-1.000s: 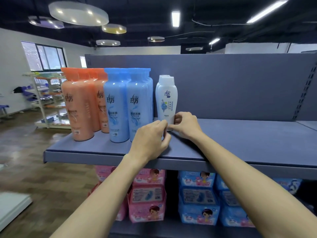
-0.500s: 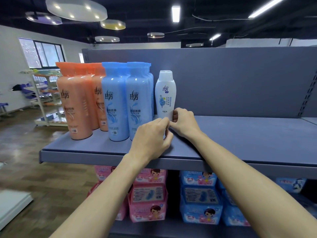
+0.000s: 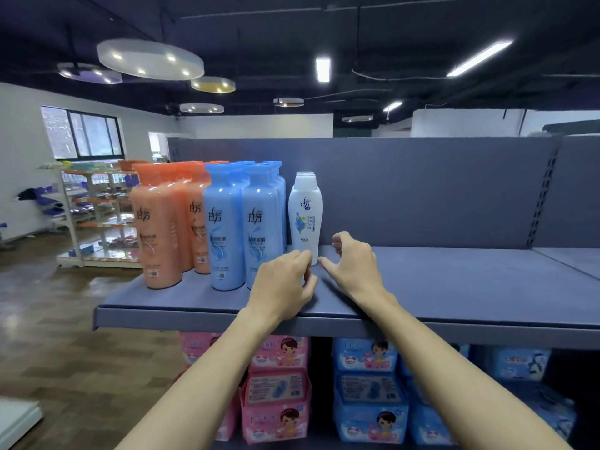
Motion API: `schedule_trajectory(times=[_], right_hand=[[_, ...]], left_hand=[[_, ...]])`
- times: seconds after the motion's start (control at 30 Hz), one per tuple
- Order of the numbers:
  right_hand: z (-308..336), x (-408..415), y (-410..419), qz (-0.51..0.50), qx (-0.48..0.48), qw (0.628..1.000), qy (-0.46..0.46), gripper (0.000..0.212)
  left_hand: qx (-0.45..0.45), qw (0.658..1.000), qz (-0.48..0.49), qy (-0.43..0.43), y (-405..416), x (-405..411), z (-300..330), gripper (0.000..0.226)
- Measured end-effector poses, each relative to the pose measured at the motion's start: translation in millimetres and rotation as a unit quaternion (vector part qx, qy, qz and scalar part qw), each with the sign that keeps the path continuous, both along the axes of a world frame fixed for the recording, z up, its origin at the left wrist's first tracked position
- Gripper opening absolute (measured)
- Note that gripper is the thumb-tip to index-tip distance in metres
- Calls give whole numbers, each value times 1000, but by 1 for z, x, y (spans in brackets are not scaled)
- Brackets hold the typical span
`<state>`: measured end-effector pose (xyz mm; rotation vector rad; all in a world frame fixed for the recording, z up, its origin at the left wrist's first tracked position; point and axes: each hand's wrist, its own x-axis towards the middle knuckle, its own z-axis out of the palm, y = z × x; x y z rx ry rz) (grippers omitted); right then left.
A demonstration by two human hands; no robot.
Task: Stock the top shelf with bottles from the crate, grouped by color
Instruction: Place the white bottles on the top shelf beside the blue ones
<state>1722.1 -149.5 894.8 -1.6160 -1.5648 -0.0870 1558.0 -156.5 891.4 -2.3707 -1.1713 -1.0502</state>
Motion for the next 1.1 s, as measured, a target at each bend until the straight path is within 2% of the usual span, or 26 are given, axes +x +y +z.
schedule_trajectory(times=[0.1,0.3,0.43,0.57,0.67,0.77,1.1], right_hand=[[3,5,-23,4,-20,999,-34,50],[13,25,-78,-8,-26,995,-97,47],[-3,31,-126,26,60,986,-155,45],[-27,35,-160,33,81,975,-204,44],[-45,36,-177,33,90,968,-231,42],[-68,43,-193,28,76,966,-245,44],[-180,75,-219,24,-46,970,-239,46]], left_hand=[[33,999,31,-3,-8,0,3,17],[93,988,89,90,-34,4,8,26],[145,984,25,97,-63,14,-7,17],[176,978,-43,105,-87,16,-31,13],[151,982,-64,94,-99,18,-52,14],[114,983,-79,118,-109,24,-77,22],[-42,980,-111,160,-144,56,-194,40]])
